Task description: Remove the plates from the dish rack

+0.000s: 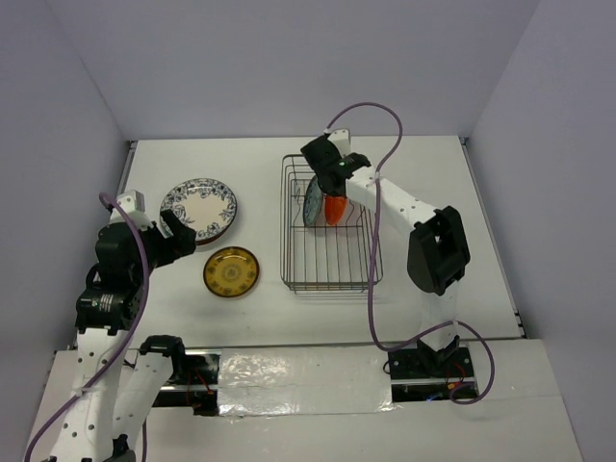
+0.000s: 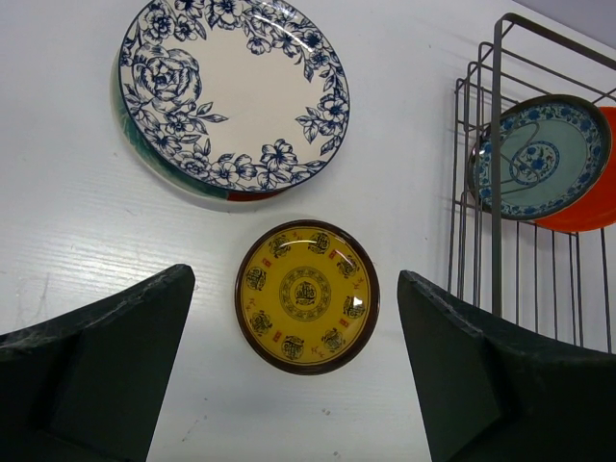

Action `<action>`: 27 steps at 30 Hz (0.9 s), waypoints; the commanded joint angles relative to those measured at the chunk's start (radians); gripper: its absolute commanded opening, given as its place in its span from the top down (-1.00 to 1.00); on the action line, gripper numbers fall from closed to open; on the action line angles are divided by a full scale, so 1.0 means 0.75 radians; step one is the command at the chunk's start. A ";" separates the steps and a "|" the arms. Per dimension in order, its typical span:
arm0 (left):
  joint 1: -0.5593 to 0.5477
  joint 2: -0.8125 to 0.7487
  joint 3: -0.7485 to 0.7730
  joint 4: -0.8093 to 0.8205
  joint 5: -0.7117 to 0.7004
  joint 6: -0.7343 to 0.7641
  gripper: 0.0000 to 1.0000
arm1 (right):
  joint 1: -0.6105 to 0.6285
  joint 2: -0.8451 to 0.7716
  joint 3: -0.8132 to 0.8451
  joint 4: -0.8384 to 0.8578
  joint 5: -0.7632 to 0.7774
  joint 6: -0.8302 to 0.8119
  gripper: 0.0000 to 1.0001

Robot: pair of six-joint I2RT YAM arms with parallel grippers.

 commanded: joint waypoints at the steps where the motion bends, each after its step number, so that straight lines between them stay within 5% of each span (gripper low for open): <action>1: -0.010 -0.003 0.005 0.043 -0.001 0.036 -0.99 | -0.008 -0.041 0.113 -0.036 0.069 0.047 1.00; 10: -0.012 0.007 0.015 0.049 0.023 0.051 -0.99 | -0.010 -0.115 0.346 -0.247 0.168 0.024 1.00; 14: -0.012 0.068 0.062 0.084 0.348 0.094 -0.99 | 0.020 -0.215 0.392 -0.288 0.212 -0.043 1.00; 17: -0.012 0.097 0.063 0.222 0.775 0.008 -0.99 | 0.096 -0.323 0.404 -0.290 0.217 -0.098 1.00; 22: -0.012 0.119 0.026 0.574 1.179 -0.209 -0.99 | 0.278 -0.454 0.384 -0.261 -0.061 -0.227 1.00; 27: -0.012 0.169 0.075 0.536 1.120 -0.209 -0.99 | 0.446 -0.617 0.190 -0.133 -0.394 -0.219 1.00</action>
